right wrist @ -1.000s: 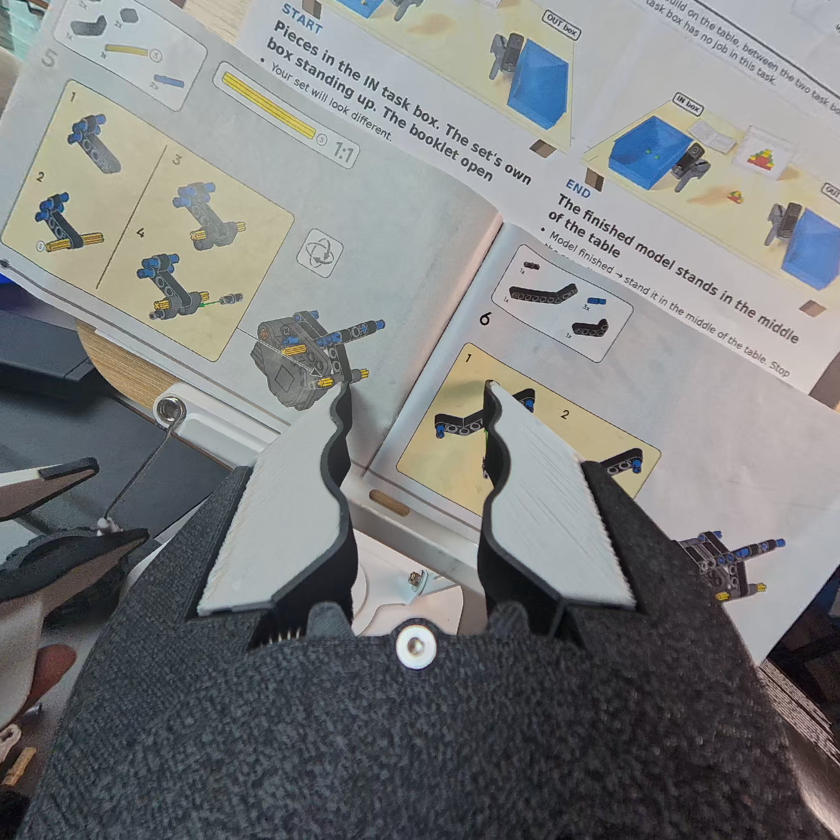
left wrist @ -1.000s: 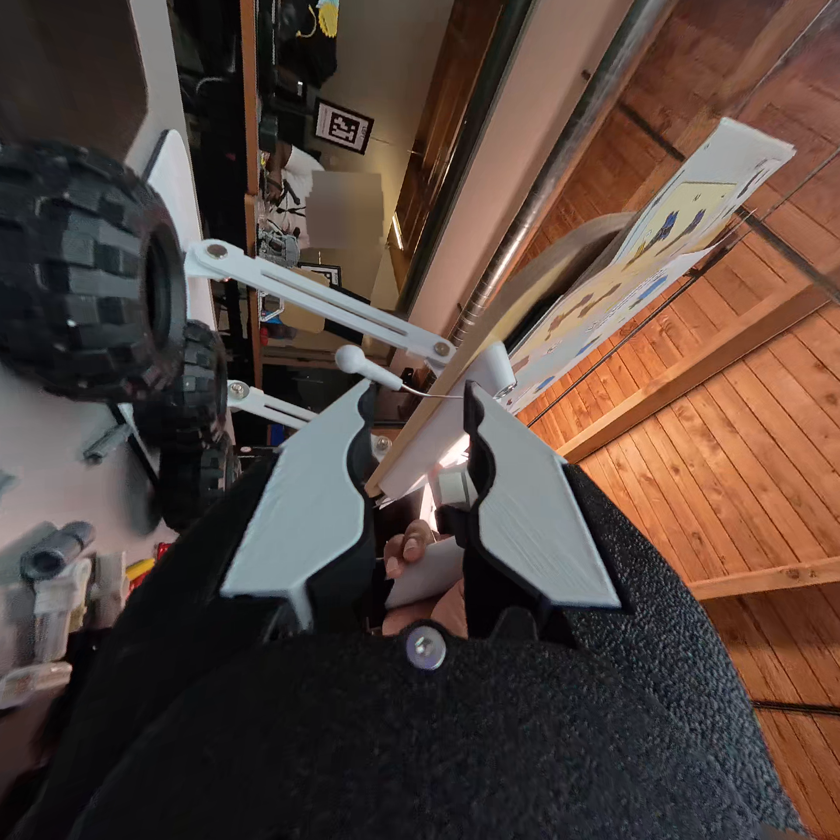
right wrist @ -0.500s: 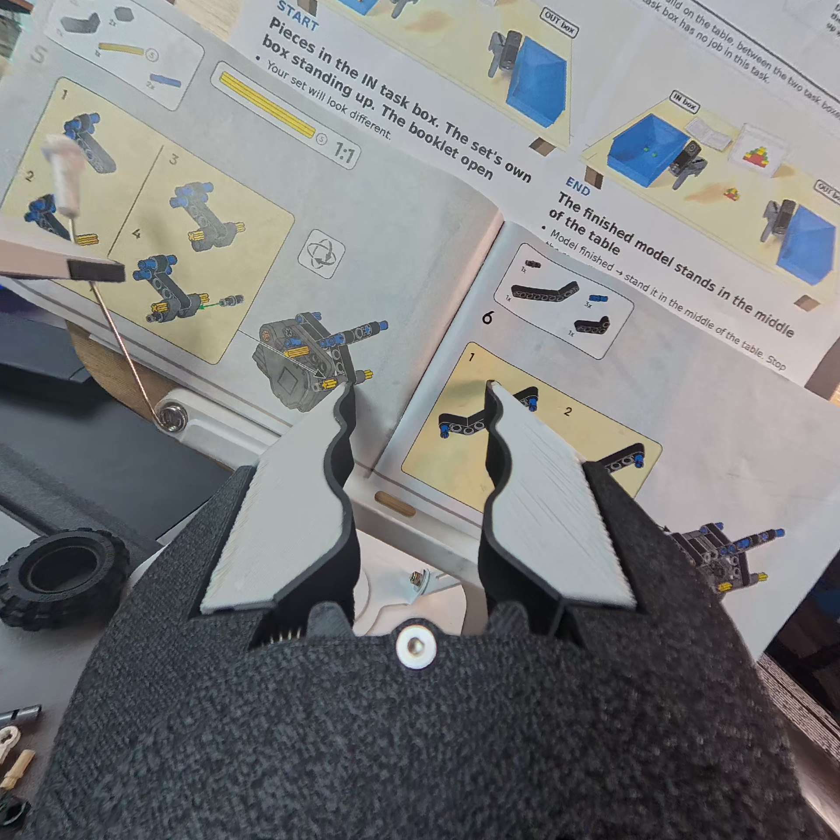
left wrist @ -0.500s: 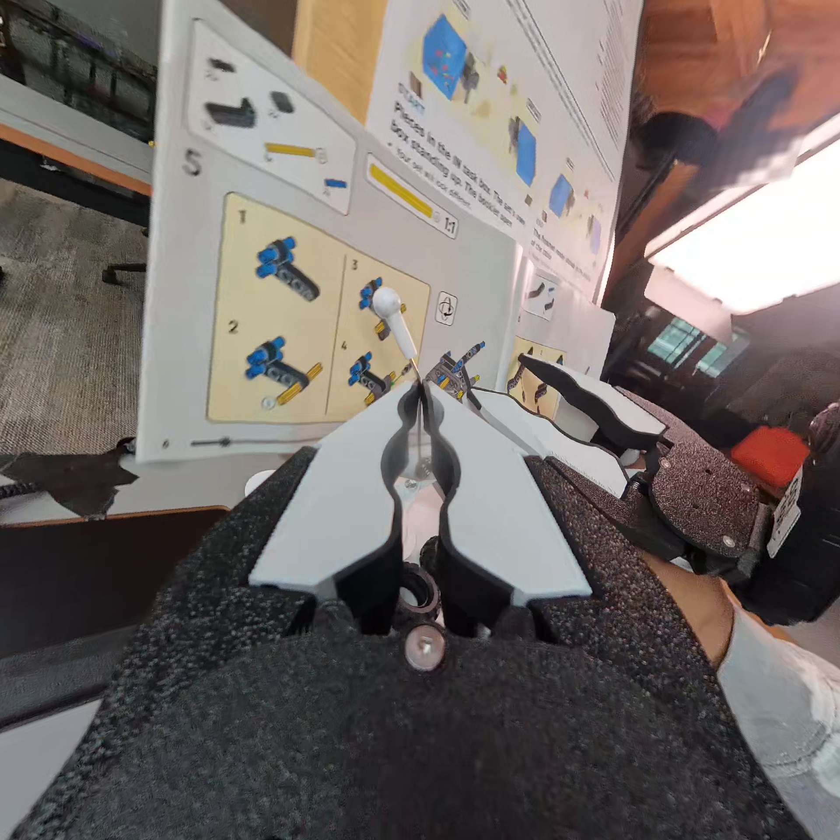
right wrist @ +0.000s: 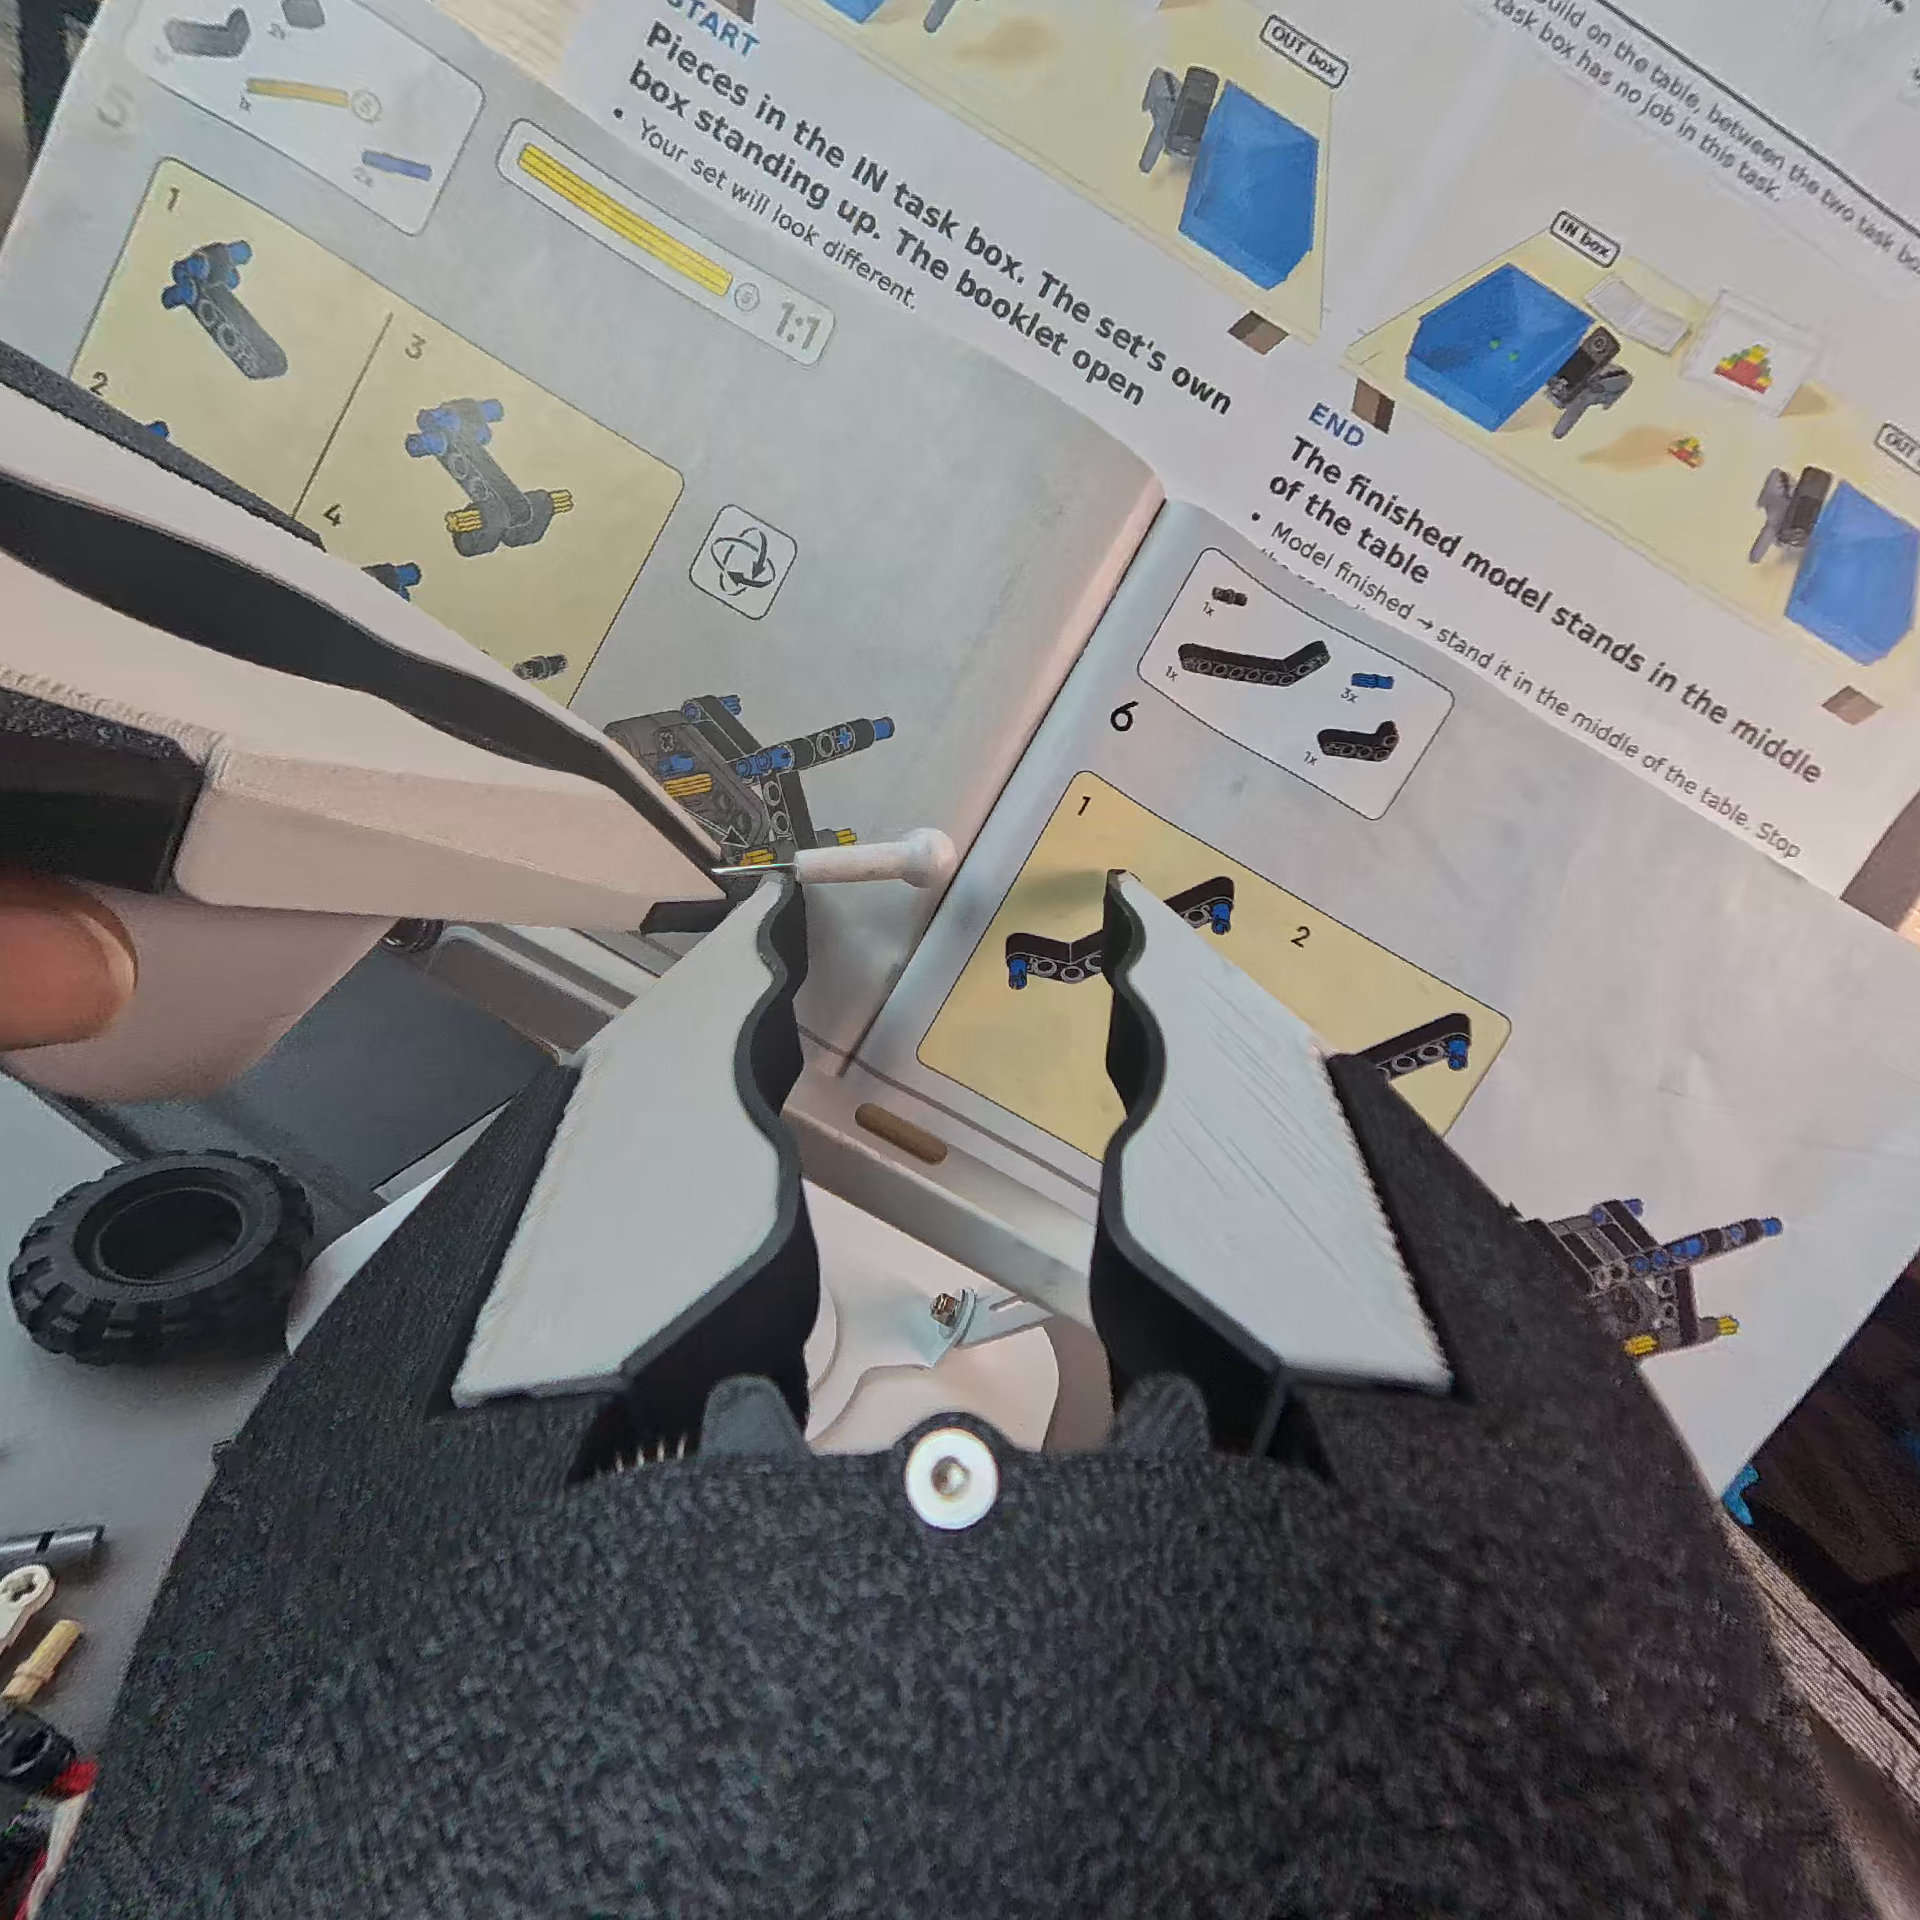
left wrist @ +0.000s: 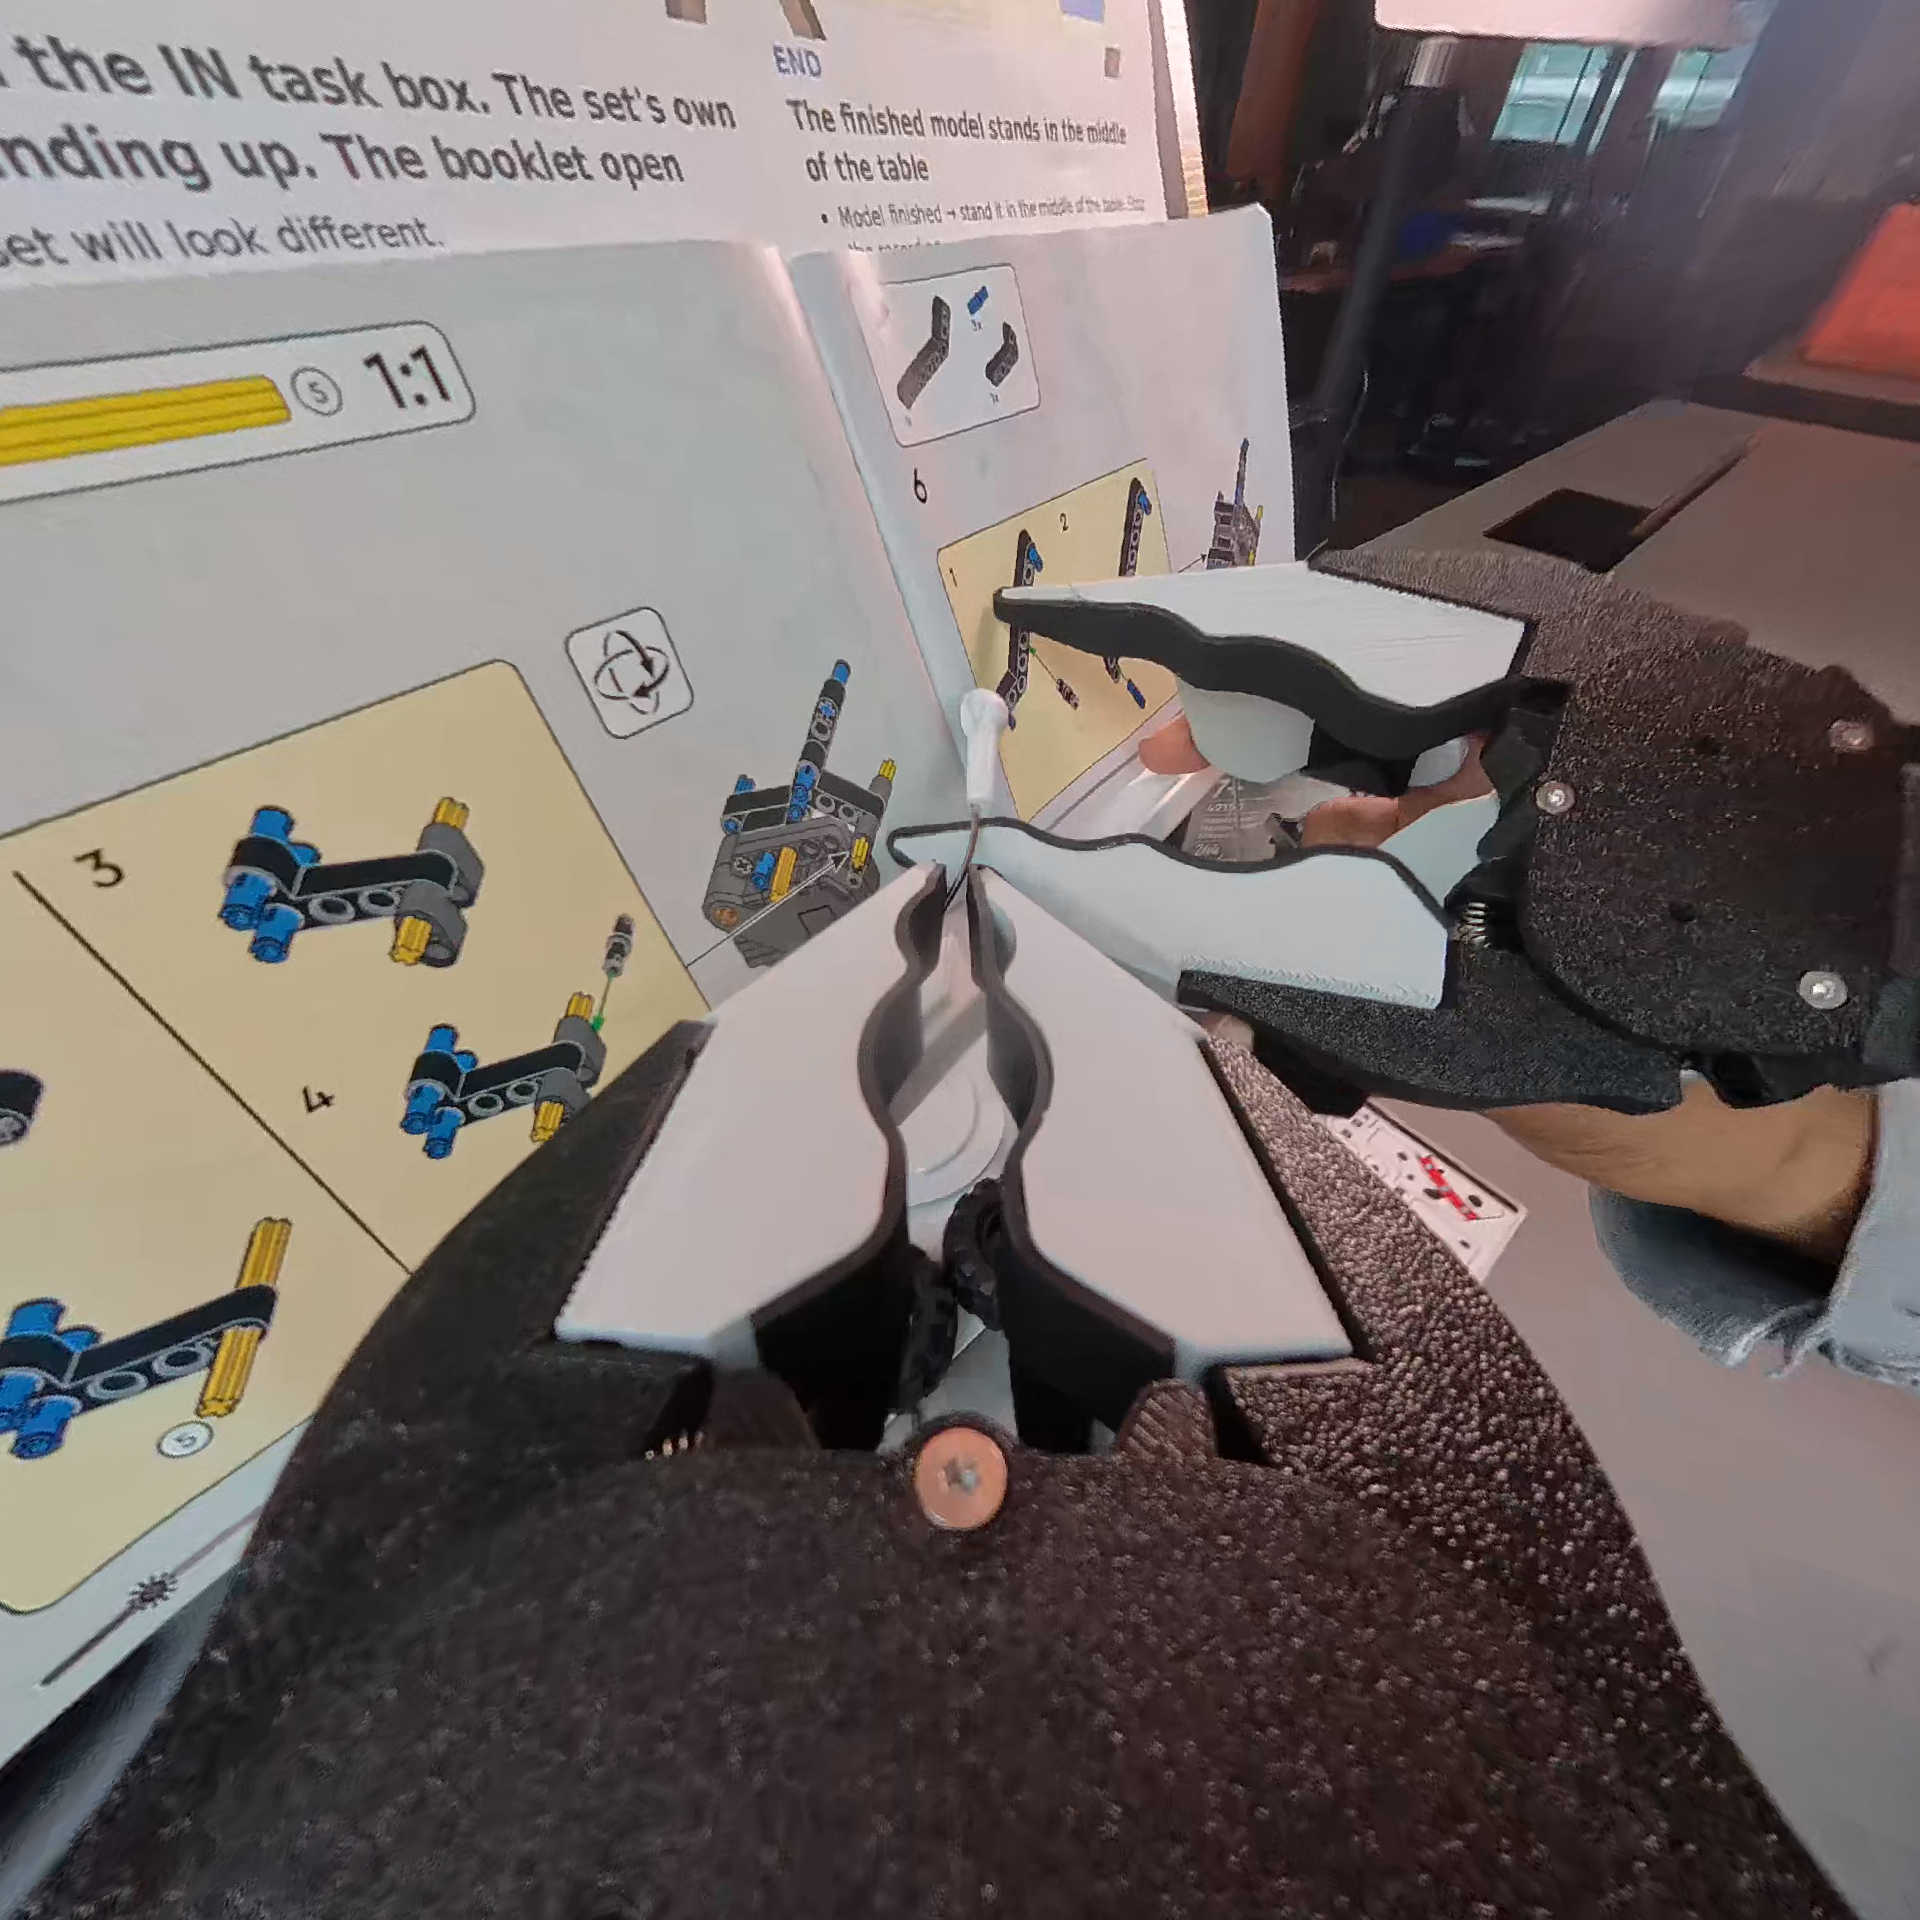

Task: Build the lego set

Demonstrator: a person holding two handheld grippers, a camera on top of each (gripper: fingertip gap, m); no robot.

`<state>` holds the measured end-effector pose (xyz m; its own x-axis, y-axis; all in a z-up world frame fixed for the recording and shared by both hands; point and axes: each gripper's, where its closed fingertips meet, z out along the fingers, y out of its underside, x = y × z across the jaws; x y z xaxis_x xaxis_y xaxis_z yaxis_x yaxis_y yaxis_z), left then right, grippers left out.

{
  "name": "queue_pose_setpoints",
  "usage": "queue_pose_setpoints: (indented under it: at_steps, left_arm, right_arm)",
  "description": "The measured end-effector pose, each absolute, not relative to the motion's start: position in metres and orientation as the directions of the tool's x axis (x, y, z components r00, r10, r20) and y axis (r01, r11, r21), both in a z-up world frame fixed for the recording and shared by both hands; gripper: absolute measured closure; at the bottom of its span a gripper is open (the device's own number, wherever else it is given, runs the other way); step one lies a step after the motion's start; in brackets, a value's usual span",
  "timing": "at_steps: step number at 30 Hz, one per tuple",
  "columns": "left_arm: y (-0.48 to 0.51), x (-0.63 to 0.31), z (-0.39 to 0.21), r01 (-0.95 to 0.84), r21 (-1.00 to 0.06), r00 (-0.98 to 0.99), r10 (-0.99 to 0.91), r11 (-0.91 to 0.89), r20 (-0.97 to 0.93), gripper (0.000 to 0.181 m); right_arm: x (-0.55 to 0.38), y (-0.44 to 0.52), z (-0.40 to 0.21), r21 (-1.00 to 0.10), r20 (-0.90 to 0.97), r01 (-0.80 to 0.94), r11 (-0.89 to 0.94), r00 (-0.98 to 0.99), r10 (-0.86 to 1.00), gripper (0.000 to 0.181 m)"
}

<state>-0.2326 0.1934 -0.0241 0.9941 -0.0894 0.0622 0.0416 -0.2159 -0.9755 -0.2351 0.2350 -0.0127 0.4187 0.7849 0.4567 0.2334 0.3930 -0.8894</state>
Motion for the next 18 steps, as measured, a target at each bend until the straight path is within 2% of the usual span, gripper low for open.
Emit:
queue_pose_setpoints:
  at_steps: [1, 6, 9, 16, 18]
  left_arm:
    - [0.193, -0.232, -0.026, -0.010, -0.974, 0.996, -0.086, -0.226, 0.010, 0.178]
    - [0.196, -0.228, -0.040, -0.213, -0.919, 0.976, -0.120, -0.331, -0.183, 0.177]
    - [0.198, -0.225, -0.044, -0.274, -0.895, 0.961, -0.126, -0.352, -0.244, 0.175]
    - [0.185, -0.228, -0.035, -0.165, -0.942, 0.986, -0.070, -0.292, -0.151, 0.169]
    - [0.175, -0.246, -0.027, -0.093, -0.964, 0.995, 0.020, -0.251, -0.101, 0.172]
  right_arm:
    - [-0.235, 0.234, -0.013, -0.884, 0.468, 0.240, 0.402, 0.405, 0.786, 0.123]
    - [-0.223, 0.236, -0.022, -0.835, 0.544, 0.300, 0.461, 0.329, 0.772, 0.115]
    - [-0.214, 0.239, -0.026, -0.839, 0.537, 0.296, 0.457, 0.307, 0.786, 0.115]
    - [-0.208, 0.249, -0.026, -0.867, 0.487, 0.290, 0.406, 0.315, 0.815, 0.118]
    - [-0.208, 0.249, -0.026, -0.869, 0.483, 0.287, 0.403, 0.316, 0.816, 0.118]
